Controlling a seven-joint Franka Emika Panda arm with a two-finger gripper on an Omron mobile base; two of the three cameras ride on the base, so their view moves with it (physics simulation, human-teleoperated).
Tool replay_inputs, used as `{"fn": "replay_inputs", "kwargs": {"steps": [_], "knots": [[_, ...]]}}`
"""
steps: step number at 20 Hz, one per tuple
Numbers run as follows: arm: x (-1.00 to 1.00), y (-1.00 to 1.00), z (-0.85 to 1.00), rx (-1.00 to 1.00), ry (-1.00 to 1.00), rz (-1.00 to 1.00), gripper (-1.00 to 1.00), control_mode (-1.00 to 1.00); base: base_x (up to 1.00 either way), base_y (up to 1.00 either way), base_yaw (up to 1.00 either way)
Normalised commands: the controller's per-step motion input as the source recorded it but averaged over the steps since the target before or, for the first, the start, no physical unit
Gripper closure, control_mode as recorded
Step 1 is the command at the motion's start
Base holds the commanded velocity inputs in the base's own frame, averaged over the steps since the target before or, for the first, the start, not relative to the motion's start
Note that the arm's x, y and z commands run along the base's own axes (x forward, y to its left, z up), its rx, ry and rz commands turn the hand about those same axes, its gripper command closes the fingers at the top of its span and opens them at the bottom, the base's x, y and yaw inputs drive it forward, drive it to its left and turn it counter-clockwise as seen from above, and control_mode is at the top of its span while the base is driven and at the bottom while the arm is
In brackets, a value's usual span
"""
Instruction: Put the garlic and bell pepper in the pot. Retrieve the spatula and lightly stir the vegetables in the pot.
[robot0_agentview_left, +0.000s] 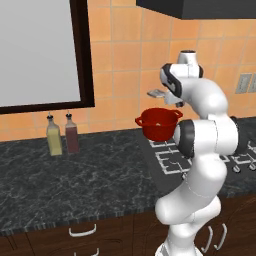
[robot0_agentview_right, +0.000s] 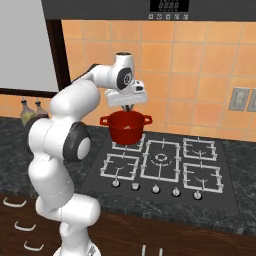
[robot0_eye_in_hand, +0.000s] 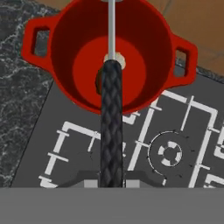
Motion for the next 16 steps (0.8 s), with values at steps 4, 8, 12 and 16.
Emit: {"fn": "replay_inputs", "kwargs": {"steps": [4,8,12,16], "knots": [[0.08,-0.01,0.0,-0.22,0.0,0.28,1.0,-1.0,0.0,0.0,0.0],[0.0,-0.07,0.0,-0.25,-0.01,0.25,1.0,-1.0,0.0,0.0,0.0],[0.03,-0.15,0.0,-0.22,-0.02,0.24,1.0,-1.0,0.0,0.0,0.0],[0.17,-0.25,0.0,-0.23,-0.03,0.21,1.0,-1.0,0.0,0.0,0.0]]}}
